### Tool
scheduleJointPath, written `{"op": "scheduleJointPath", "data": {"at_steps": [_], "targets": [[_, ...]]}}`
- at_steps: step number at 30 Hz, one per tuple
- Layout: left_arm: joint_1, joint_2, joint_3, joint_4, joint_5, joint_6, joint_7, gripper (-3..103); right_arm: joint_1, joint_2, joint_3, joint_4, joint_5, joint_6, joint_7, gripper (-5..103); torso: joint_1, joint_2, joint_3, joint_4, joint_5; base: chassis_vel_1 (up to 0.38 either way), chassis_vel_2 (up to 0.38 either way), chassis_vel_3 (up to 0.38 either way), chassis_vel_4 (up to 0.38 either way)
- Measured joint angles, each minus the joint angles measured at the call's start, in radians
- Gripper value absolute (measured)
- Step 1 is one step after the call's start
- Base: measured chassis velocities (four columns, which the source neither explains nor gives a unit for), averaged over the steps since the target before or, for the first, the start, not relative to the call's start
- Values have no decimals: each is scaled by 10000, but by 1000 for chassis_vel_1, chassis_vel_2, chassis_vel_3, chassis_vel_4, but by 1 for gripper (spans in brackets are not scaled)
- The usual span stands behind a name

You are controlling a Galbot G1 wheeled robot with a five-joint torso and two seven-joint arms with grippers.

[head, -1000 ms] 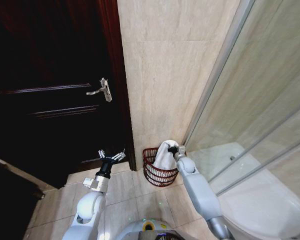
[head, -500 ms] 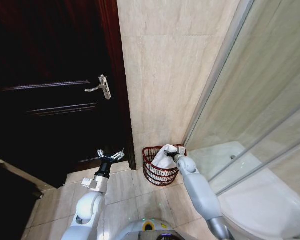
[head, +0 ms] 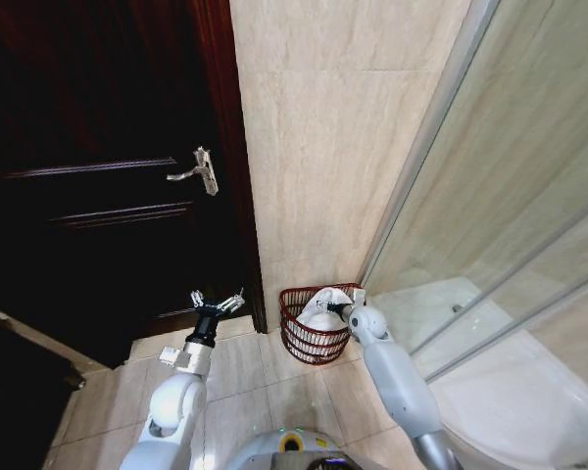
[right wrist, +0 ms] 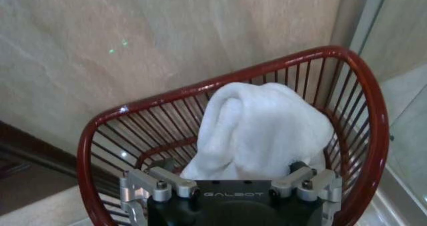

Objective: Discard the used towel into the hamper.

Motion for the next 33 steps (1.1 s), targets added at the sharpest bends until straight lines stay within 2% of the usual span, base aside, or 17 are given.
{"op": "scheduleJointPath", "data": {"at_steps": [1,4,6,7,9,11,15,18,22,24,25,27,28,30,31,33], "targets": [[0,0,0,0,0,0,0,100,0,0,0,0,0,0,0,100,0,0,0,0,0,0,0,0,0],[39,38,-28,-40,-32,-7,0,100,74,-35,19,101,-871,442,-122,100,3,15,4,-1,0,0,0,0,0],[39,42,-30,-60,-47,-8,0,100,245,-135,-14,200,-1746,964,-101,100,6,21,6,0,-1,0,0,0,0],[39,42,-30,-60,-47,-8,0,100,245,-135,-14,200,-1746,964,-101,100,6,21,6,0,-1,0,0,0,0],[31,14,-29,-68,-52,-8,0,100,370,-389,-166,277,-3033,1366,-395,100,9,28,8,1,-4,0,0,0,0],[31,0,-22,-69,-52,-11,0,100,317,-523,-298,277,-3285,1370,-543,100,11,30,11,1,-4,0,0,0,0],[69,-54,-7,-53,-51,-83,7,100,-368,-644,-504,-58,-4490,1031,-1953,100,16,35,17,-3,2,0,0,0,0],[97,-36,-34,-30,-81,-112,9,100,-664,-488,-418,-161,-4794,1123,-2284,100,16,41,18,-5,0,0,0,0,0],[71,5,-67,11,-131,-123,6,100,-609,-388,-301,-26,-4590,1937,-1847,100,17,45,19,-1,-1,0,0,0,0],[19,-25,-57,35,-154,-124,-18,100,-516,-437,-246,419,-4328,2826,-1513,100,19,48,20,3,-2,0,0,0,0],[19,-25,-57,35,-154,-124,-18,100,-516,-437,-246,419,-4328,2826,-1513,100,19,48,20,3,-2,0,0,0,0],[-15,-51,-27,61,-168,-123,-111,100,-679,-488,-155,1052,-4330,3731,-1391,100,22,50,22,2,-4,0,0,0,0],[-15,-51,-27,61,-168,-123,-111,100,-679,-488,-155,1052,-4330,3731,-1391,100,22,50,22,2,-4,0,0,0,0],[-24,-64,-29,93,-188,-123,-191,100,-1206,-490,50,1822,-4800,4752,-1486,100,23,53,23,-1,-2,0,0,0,0],[-24,-64,-29,93,-188,-123,-191,100,-1206,-490,50,1822,-4800,4752,-1486,100,23,53,23,-1,-2,0,0,0,0],[-5,-76,-40,123,-199,-117,-315,100,-1937,-436,255,2532,-5310,5444,-1685,100,23,55,23,-2,-3,0,0,0,0]]}}
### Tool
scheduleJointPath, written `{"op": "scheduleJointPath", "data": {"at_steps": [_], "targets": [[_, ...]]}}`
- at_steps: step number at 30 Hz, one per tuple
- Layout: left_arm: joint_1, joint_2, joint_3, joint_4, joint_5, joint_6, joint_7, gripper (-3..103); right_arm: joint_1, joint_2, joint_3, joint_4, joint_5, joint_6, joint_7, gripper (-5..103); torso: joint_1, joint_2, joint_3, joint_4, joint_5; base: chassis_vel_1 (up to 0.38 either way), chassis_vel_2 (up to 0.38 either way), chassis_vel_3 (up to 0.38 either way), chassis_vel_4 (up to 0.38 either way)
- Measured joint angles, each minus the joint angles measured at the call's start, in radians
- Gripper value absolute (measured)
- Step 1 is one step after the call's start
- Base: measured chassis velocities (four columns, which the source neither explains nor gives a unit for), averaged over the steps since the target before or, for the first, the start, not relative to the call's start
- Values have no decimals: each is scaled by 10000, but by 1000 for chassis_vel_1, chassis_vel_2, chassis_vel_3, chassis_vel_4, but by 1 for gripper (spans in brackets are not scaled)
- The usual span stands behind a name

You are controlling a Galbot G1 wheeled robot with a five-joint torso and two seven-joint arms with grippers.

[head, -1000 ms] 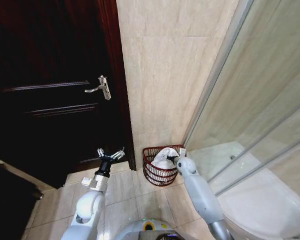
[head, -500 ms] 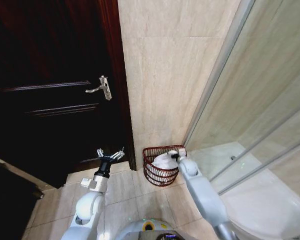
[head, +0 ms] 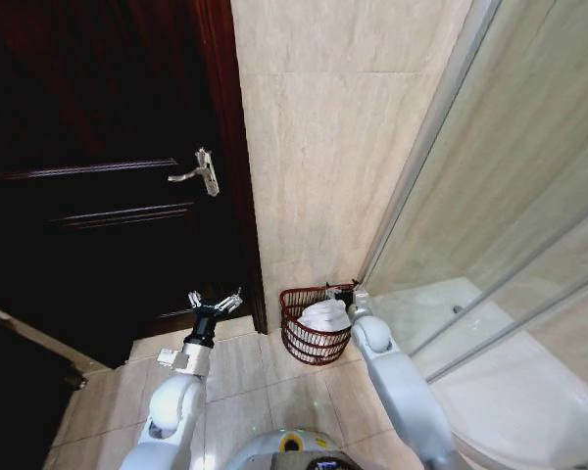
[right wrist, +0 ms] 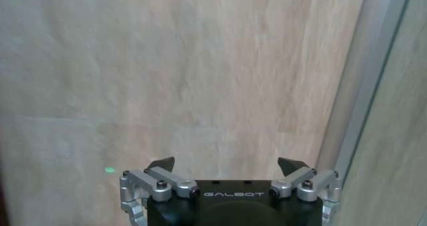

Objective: Discard the used towel into the hamper.

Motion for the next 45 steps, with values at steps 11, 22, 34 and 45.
{"op": "scheduleJointPath", "data": {"at_steps": [11,22,34,45], "targets": [[63,-1,1,105,-12,10,-102,100,-2917,339,489,2062,-801,1174,-534,100,1,5,2,-2,1,0,0,0,0],[201,10,130,140,-48,-102,-14,100,-3957,312,417,2431,-706,1898,-135,100,6,6,6,0,0,44,-45,-42,41],[361,-14,124,99,-11,-152,4,100,-4253,390,343,2464,-882,2047,-23,100,4,10,6,1,1,134,-133,-134,148],[393,8,182,137,58,-154,18,100,-4385,393,338,2147,-890,2058,693,100,4,11,6,0,0,172,-175,-184,180]]}}
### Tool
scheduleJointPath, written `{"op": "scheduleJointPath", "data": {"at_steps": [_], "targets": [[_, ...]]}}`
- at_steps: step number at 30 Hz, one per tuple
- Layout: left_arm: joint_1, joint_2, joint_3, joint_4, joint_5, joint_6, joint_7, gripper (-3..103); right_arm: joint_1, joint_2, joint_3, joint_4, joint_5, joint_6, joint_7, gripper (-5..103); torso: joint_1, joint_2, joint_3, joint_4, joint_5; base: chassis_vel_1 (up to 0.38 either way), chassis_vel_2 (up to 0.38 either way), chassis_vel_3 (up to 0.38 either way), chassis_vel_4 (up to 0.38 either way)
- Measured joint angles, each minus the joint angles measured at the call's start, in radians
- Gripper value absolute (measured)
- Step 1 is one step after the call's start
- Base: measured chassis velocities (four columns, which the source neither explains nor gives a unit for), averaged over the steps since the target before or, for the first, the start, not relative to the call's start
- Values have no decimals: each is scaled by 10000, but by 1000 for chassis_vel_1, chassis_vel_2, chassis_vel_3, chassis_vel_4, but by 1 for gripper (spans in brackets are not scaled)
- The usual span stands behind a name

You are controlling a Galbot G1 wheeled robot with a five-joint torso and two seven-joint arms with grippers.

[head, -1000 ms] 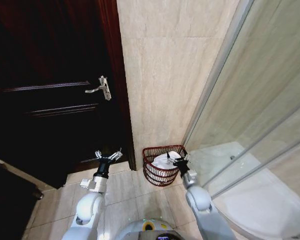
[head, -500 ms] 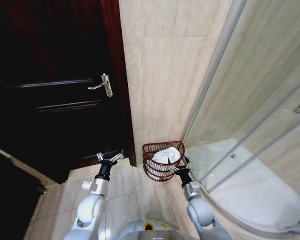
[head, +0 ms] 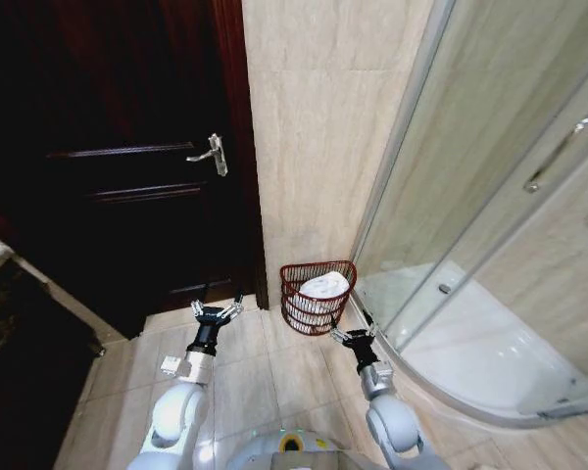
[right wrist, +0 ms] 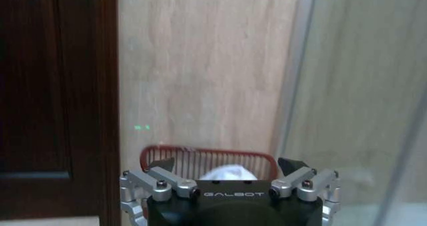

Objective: Discard the used towel into the hamper.

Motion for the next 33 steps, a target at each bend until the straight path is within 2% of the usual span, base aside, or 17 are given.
{"op": "scheduleJointPath", "data": {"at_steps": [3,8,17,23,33], "targets": [[-37,44,-10,64,-15,15,-3,100,47,-12,51,-239,57,5,174,100,-1,0,0,-1,3,188,-179,-190,191],[-109,79,-12,102,-23,35,-10,100,156,-155,131,-613,114,428,271,100,-4,2,-1,1,2,143,-113,-128,122],[-16,78,-22,220,40,-139,150,100,105,-228,106,-561,316,798,467,100,4,-10,0,1,2,-13,18,11,-12],[165,12,-31,392,158,-381,232,100,78,-319,109,-476,414,868,635,100,-106,-218,-109,0,1,0,0,0,0],[114,69,-60,457,219,-386,220,100,153,-299,280,-1050,698,935,1098,100,-318,-691,-364,1,1,0,0,0,0]]}}
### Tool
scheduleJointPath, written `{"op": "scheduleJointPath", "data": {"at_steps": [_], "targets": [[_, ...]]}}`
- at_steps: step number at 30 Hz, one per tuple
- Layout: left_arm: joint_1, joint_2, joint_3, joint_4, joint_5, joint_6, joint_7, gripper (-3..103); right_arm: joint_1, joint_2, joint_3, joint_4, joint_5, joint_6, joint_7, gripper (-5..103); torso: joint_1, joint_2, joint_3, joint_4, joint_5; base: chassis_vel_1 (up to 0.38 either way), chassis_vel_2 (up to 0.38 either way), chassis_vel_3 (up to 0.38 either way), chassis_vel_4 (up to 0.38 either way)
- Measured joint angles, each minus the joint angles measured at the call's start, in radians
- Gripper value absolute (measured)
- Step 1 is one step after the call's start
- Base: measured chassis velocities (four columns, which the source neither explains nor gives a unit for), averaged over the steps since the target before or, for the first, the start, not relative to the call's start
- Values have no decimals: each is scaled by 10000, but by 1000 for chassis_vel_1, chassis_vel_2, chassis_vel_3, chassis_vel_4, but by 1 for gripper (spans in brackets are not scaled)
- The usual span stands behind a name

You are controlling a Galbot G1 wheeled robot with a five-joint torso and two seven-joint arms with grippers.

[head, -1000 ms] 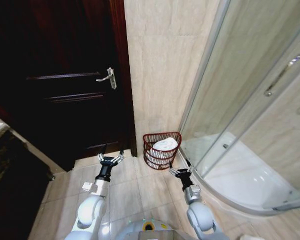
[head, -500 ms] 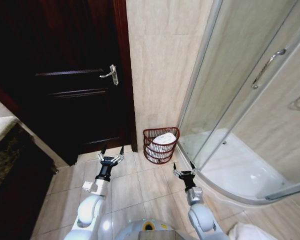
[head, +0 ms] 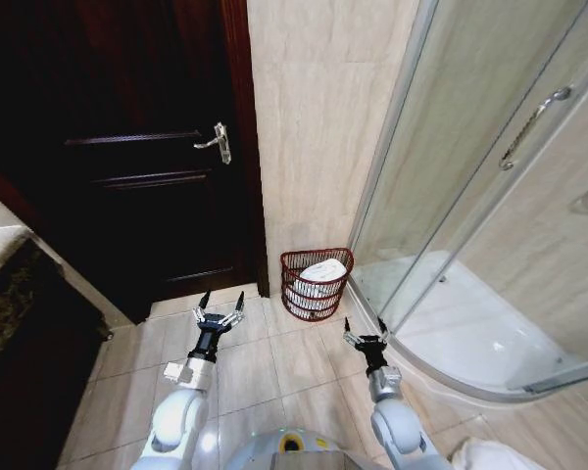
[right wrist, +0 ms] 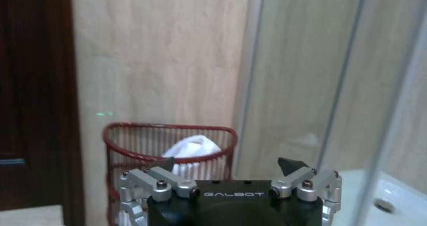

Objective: Discard the used towel into the hamper.

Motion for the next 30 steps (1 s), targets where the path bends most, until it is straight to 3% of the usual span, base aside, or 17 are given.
{"op": "scheduleJointPath", "data": {"at_steps": [4,8,12,15,19,25,30], "targets": [[4,9,0,17,0,0,6,100,-48,139,256,-193,15,123,161,100,-90,-195,-108,0,0,0,0,0,0],[-1,9,2,72,0,-18,27,100,-203,269,793,-438,199,389,-591,100,-174,-371,-199,-1,1,0,0,0,0],[9,82,-6,137,-3,-38,57,100,-575,282,1736,-517,1213,703,-2967,100,-273,-584,-314,-3,-1,0,0,0,0],[12,143,-19,167,-23,-40,62,100,-736,35,1970,-546,1735,896,-3372,100,-338,-731,-397,0,1,0,0,0,0],[5,147,-16,287,-4,-41,77,100,-775,94,2193,-461,1906,950,-3293,100,-413,-878,-471,0,3,0,0,0,0],[54,38,124,585,216,-50,158,100,-263,504,2449,-339,1532,652,-2699,100,-520,-1133,-618,1,2,0,0,0,0],[-18,-9,123,717,288,-54,162,100,-69,645,2454,-212,1220,505,-2684,100,-628,-1365,-740,0,0,0,0,0,0]]}}
